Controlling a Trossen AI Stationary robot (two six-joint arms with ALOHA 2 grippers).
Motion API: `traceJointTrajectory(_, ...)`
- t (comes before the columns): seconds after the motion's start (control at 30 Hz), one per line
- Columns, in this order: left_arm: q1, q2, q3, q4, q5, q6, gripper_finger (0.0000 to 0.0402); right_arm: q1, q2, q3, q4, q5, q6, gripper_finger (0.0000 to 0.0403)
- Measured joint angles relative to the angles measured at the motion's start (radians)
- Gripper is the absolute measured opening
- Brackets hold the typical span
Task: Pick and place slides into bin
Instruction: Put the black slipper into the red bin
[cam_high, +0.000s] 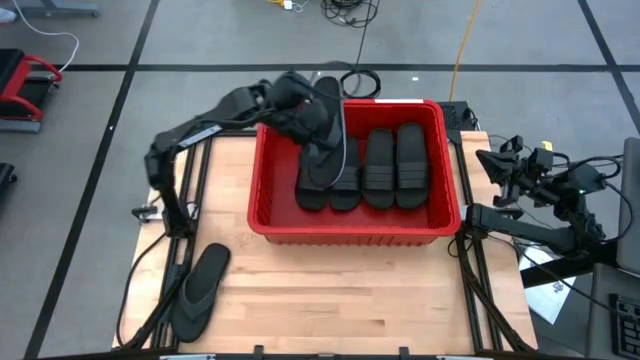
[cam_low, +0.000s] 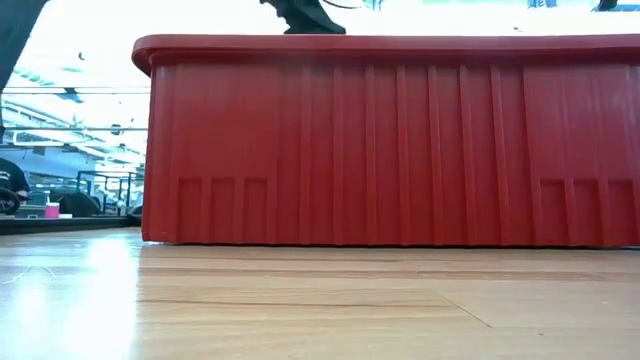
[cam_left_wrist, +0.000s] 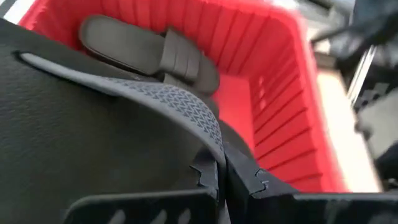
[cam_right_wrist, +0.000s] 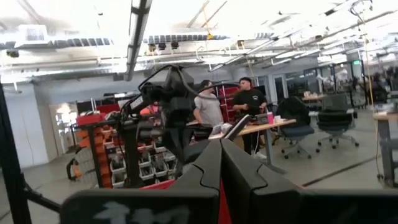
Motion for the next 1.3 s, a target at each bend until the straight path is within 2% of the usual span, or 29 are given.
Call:
traceJointTrajectory(0.23, -0.002, 0.122, 0.102, -0.138, -0.025, 0.339, 0.0000, 0.000, 0.000, -0.003, 0.004, 0.001, 0.057, 0.0000)
traceJointTrajectory(0.33, 0.018, 0.152, 0.115, -0.165, 0.004, 0.391, 0.0000, 0.000, 0.000, -0.003, 0.005, 0.002, 0.087, 0.0000)
traceJointTrajectory(0.5, 0.058, 0.215, 0.115, -0.174, 0.046, 0.389, 0.0000, 0.000, 0.000, -0.003, -0.004, 0.003, 0.110, 0.0000)
traceJointTrajectory(0.6, 0.071, 0.254, 0.115, -0.161, 0.136, 0.340, 0.0000, 0.000, 0.000, -0.003, -0.003, 0.005, 0.109, 0.0000)
traceJointTrajectory(0.77, 0.048, 0.312, 0.114, -0.122, 0.113, 0.283, 0.0000, 0.000, 0.000, -0.004, -0.003, 0.028, 0.108, 0.0000)
traceJointTrajectory(0.93, 0.018, 0.348, 0.114, -0.112, 0.140, 0.253, 0.0000, 0.000, 0.000, -0.004, -0.004, 0.028, 0.107, 0.0000)
traceJointTrajectory(1.3, 0.025, 0.400, 0.113, 0.039, 0.131, -0.126, 0.0000, 0.000, 0.000, -0.004, -0.007, 0.028, 0.144, 0.0000)
